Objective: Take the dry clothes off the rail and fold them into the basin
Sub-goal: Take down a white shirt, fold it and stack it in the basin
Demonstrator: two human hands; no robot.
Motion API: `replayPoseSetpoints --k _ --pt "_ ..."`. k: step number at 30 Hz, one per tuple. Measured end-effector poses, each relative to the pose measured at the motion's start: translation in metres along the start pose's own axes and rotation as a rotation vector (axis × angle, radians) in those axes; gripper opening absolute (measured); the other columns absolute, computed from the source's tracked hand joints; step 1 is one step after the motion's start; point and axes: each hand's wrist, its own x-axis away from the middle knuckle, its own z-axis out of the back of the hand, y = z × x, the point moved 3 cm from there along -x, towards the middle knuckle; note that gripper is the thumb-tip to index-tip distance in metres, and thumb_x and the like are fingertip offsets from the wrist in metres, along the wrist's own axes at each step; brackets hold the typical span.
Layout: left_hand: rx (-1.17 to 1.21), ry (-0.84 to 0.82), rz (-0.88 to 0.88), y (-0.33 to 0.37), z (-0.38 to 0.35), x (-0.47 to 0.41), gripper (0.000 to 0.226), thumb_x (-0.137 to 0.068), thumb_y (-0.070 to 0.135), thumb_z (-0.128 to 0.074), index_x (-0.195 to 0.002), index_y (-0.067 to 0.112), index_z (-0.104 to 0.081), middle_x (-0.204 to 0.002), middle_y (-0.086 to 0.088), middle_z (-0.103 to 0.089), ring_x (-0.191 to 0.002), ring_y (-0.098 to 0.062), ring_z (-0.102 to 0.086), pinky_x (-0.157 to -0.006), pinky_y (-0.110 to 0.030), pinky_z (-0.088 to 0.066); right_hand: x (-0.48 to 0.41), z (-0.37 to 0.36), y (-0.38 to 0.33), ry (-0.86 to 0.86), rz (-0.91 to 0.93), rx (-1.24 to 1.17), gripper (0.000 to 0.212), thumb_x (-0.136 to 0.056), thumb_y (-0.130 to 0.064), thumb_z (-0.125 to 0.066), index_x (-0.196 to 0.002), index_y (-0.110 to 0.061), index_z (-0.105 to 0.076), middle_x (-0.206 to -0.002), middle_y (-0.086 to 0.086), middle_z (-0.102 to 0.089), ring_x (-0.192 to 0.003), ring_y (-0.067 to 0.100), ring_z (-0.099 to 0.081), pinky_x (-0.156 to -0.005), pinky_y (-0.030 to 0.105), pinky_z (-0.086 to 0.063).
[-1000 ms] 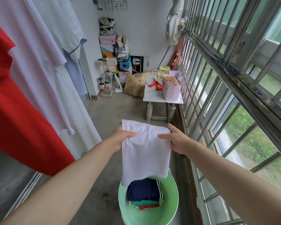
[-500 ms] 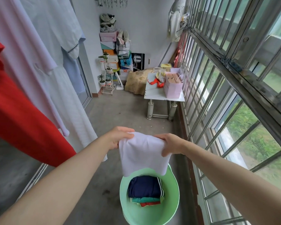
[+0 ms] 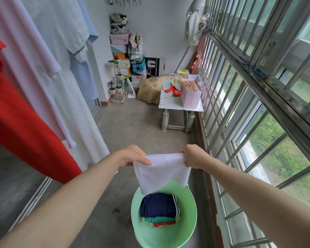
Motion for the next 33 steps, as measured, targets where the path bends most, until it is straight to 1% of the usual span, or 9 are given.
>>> replayPoseSetpoints --k 4,12,14,15,16,20,25,30,33 --pt "-0.275 0.035 -0.039 0.005 0.0 0.002 0.03 -0.066 0.024 -0.082 -0.093 0.016 -0.074 -0.074 0.004 -0.059 -0.066 -0.011 -0.052 -0.049 -0.015 -0.033 0.003 0.005 -0.001 0.002 -0.035 0.011 0.02 -0.075 -0.01 -0.059 -0.092 -0.018 -0.064 -0.065 -0.007 -0.046 -0.076 0.021 -0.052 -0.056 0.03 -0.042" --pt "-0.592 0.358 -0.051 0.003 0.0 -0.007 0.036 -0.069 0.019 -0.055 -0.047 0.013 -0.027 -0.051 -0.003 -0.026 -0.057 -0.025 -0.028 -0.047 -0.023 -0.018 0.005 0.003 -0.001 0.011 -0.095 -0.059 0.018 -0.089 -0.024 -0.053 -0.072 -0.022 -0.048 -0.071 -0.008 -0.041 -0.087 0.013 -0.047 -0.065 0.03 -0.041" --pt "-0.618 0.37 -0.036 0.0 0.002 -0.012 0.028 -0.074 0.018 -0.05 -0.048 0.009 -0.042 -0.059 -0.018 -0.035 -0.066 -0.016 -0.027 -0.048 -0.026 -0.037 0.007 0.002 -0.001 -0.007 -0.09 -0.085 0.027 -0.092 -0.025 -0.051 -0.066 -0.023 -0.043 -0.072 -0.01 -0.037 -0.096 0.009 -0.04 -0.071 0.032 -0.041" --pt "-0.618 0.374 -0.043 -0.001 0.004 -0.013 0.026 -0.076 0.019 -0.05 -0.057 0.002 -0.052 -0.071 -0.025 -0.042 -0.103 -0.017 -0.052 -0.057 -0.032 -0.049 0.008 0.001 -0.003 -0.022 -0.094 -0.113 0.031 -0.093 -0.024 -0.05 -0.064 -0.023 -0.04 -0.071 -0.009 -0.038 -0.098 0.011 -0.041 -0.073 0.032 -0.042" --pt "-0.598 0.372 -0.052 -0.001 0.005 -0.012 0.026 -0.078 0.02 -0.049 -0.06 0.003 -0.056 -0.079 -0.022 -0.046 -0.08 -0.038 -0.063 -0.065 -0.035 -0.054 0.009 0.001 -0.005 -0.042 -0.107 -0.148 0.031 -0.093 -0.021 -0.05 -0.064 -0.022 -0.041 -0.069 -0.007 -0.039 -0.097 0.015 -0.045 -0.071 0.031 -0.042" --pt "-0.195 0.325 -0.11 -0.009 0.008 -0.013 0.024 -0.081 0.012 -0.053 -0.058 0.009 -0.05 -0.08 -0.011 -0.049 -0.076 -0.032 -0.067 -0.063 -0.041 -0.06 0.015 0.0 -0.011 -0.09 -0.289 -0.65 0.02 -0.094 -0.01 -0.044 -0.076 -0.015 -0.051 -0.071 0.003 -0.053 -0.067 0.023 -0.064 -0.053 0.027 -0.051" --pt "0.509 0.169 -0.14 -0.018 0.01 -0.009 0.015 -0.086 0.0 -0.059 -0.101 0.001 -0.057 -0.099 -0.011 -0.05 -0.095 -0.025 -0.056 -0.066 -0.042 -0.06 0.028 -0.008 -0.012 -0.133 -0.389 -1.347 0.01 -0.095 -0.021 -0.055 -0.105 -0.019 -0.058 -0.106 0.01 -0.062 -0.087 0.029 -0.067 -0.084 0.044 -0.056" --pt "0.594 0.133 -0.23 -0.014 0.004 -0.007 0.014 -0.084 0.001 -0.06 -0.092 0.01 -0.052 -0.09 -0.008 -0.046 -0.091 -0.022 -0.055 -0.088 -0.048 -0.054 0.03 -0.034 -0.011 -0.122 -0.459 -1.702 0.024 -0.091 -0.03 -0.058 -0.112 -0.018 -0.057 -0.115 0.01 -0.058 -0.111 0.035 -0.057 -0.097 0.052 -0.047" --pt "0.592 0.097 -0.254 -0.01 -0.004 -0.006 0.022 -0.067 0.009 -0.064 -0.08 0.013 -0.048 -0.078 -0.005 -0.044 -0.078 -0.018 -0.053 -0.09 -0.044 -0.05 0.027 -0.05 -0.004 0.018 -0.498 -1.942 0.047 -0.088 -0.029 -0.058 -0.129 -0.006 -0.05 -0.118 0.014 -0.057 -0.1 0.032 -0.061 -0.092 0.044 -0.05"
